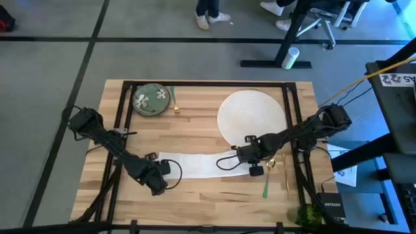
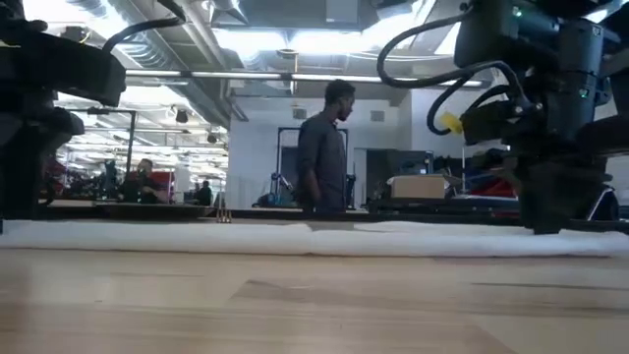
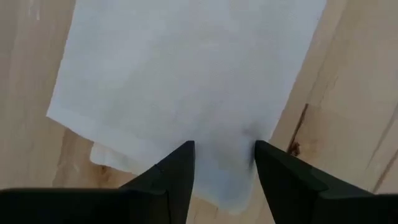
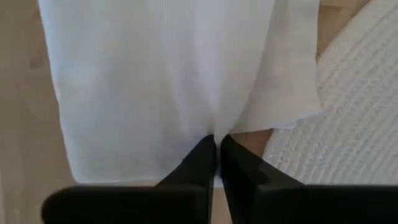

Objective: Set table place
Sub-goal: Fold the white table napkin

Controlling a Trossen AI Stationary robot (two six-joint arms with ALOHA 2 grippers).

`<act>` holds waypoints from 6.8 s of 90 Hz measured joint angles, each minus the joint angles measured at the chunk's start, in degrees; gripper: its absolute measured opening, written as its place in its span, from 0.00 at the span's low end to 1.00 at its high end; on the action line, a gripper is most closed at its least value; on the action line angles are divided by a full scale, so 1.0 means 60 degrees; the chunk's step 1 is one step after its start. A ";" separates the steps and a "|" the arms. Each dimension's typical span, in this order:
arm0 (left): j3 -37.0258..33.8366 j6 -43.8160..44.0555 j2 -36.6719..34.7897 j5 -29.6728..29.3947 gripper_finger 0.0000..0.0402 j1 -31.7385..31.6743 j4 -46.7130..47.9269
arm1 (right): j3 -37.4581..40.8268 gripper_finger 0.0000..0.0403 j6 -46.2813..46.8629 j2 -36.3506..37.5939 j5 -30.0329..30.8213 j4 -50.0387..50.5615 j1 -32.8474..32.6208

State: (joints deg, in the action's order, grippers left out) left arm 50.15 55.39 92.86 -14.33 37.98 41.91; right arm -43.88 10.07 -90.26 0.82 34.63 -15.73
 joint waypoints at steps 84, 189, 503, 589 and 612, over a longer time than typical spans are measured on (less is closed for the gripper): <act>0.0350 -0.0051 0.0000 -0.0320 0.27 0.0171 0.0093 | -0.1676 0.00 -0.0233 0.0015 0.0803 0.1383 -0.0757; -0.0934 -0.0656 -0.0559 0.0097 0.41 -0.2185 0.0522 | -0.1672 0.00 -0.0259 0.0022 0.1797 0.1534 -0.0732; 0.1421 -0.1297 -0.0557 0.2638 0.00 -0.1145 0.3009 | -0.1672 0.51 -0.0515 0.0027 0.2473 0.1044 -0.0743; 0.1421 -0.1554 -0.0565 0.2532 0.00 -0.1144 0.2611 | -0.0288 0.43 -0.1701 -0.0441 0.0073 -0.1362 0.1213; 0.1421 -0.1554 -0.0565 0.2526 0.00 -0.1144 0.2611 | -0.0280 0.05 -0.2015 -0.0441 0.0118 -0.1373 0.1195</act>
State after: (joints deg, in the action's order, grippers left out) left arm 58.67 46.06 89.47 0.82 31.11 57.58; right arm -45.56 -2.03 -92.90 1.53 26.39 -8.56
